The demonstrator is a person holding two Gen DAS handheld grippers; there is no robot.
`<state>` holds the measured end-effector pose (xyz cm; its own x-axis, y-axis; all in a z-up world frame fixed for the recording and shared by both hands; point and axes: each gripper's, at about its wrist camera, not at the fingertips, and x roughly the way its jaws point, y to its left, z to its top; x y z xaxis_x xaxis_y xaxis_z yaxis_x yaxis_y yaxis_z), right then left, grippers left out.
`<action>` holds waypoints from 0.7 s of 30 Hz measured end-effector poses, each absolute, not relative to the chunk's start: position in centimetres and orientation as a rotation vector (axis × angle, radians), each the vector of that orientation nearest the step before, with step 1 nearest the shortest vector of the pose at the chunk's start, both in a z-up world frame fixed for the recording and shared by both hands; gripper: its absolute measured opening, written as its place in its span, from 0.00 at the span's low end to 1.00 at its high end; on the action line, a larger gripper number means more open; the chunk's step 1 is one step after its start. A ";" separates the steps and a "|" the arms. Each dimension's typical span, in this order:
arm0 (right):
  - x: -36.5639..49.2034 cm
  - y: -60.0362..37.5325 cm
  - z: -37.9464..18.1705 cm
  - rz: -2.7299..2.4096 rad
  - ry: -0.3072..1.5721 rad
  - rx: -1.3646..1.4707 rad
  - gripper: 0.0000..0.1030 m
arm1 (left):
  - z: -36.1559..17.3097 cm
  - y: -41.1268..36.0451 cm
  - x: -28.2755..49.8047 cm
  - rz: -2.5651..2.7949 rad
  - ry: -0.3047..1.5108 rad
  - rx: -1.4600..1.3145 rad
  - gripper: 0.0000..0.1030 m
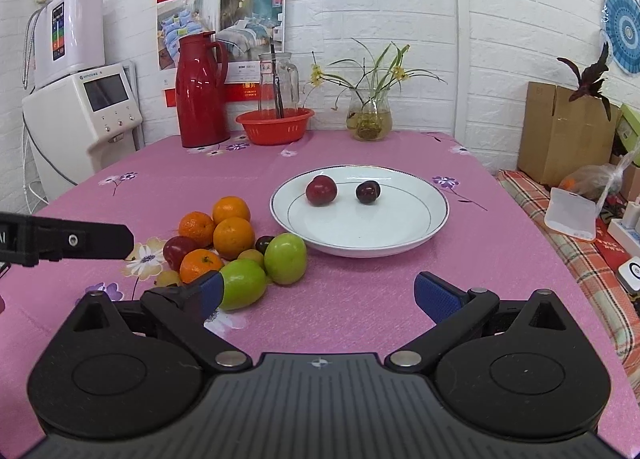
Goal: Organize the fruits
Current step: 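Move both tools back toward the fruit cluster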
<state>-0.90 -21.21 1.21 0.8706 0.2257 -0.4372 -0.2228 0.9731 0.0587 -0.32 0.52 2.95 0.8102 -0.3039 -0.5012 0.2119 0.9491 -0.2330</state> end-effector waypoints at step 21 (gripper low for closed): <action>0.3 -19.4 -0.2 0.317 0.498 0.053 1.00 | 1.1 3.8 -0.5 -0.297 0.592 -0.260 1.00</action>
<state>0.32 -19.43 -0.21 0.8306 0.3117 -0.4614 -0.2858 0.9498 0.1270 -0.54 3.77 1.11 0.7898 -0.3465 -0.5062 0.1991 0.9253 -0.3228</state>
